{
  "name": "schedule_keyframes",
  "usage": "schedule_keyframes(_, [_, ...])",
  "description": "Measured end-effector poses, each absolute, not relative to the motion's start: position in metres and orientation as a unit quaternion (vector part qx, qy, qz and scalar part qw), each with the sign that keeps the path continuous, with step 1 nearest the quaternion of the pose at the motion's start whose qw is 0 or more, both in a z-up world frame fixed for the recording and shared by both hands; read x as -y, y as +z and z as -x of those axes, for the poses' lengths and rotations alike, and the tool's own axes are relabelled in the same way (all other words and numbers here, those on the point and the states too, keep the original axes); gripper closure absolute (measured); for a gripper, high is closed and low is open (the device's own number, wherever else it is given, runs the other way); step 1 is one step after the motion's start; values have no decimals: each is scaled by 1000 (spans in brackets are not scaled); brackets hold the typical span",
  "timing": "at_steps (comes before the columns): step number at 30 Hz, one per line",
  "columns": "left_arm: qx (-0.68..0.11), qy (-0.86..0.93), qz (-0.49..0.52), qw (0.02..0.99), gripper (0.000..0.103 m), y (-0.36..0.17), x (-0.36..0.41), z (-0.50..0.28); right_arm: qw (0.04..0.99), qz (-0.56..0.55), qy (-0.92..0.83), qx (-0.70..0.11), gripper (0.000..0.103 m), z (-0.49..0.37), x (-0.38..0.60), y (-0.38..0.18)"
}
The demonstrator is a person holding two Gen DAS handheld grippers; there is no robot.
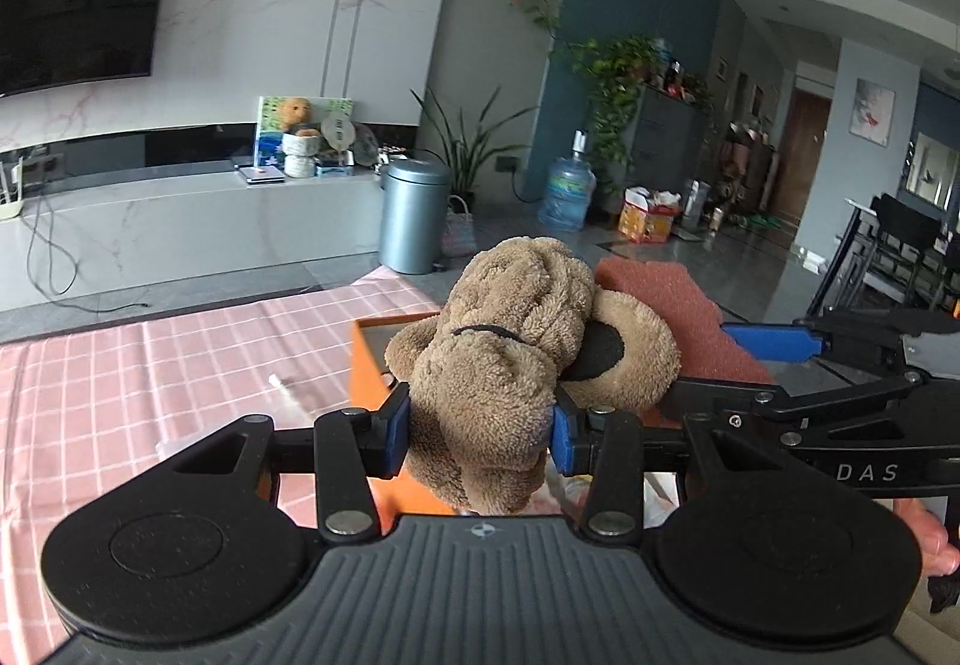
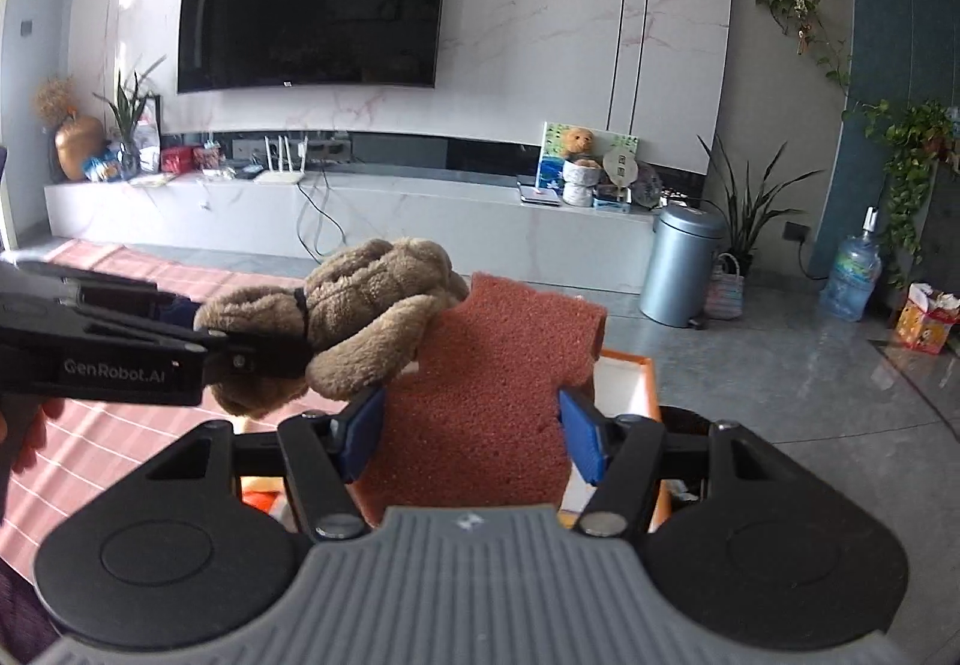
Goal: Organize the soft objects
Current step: 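Carry the plush bear and red sponge over the orange box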
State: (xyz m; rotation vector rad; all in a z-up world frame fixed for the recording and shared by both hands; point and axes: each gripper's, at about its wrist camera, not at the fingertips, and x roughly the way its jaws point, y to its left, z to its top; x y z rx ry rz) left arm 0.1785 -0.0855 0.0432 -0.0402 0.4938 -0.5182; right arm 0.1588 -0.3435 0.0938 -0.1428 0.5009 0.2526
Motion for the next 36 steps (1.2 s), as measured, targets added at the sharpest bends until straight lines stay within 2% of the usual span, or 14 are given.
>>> schedule_keyframes(12, [-284,-260,-50,922,53,30,124,-221,939,53,123,-317,41,-234,393,78])
schedule_keyframes(26, [-342,-197,-201,896,53,-11,180,-247,872,234,169,-396,40,-301,359,12])
schedule_keyframes(36, [-364,-189,-270,871,49,-29,195,-262,832,268,191,-447,38,-332,342,-11])
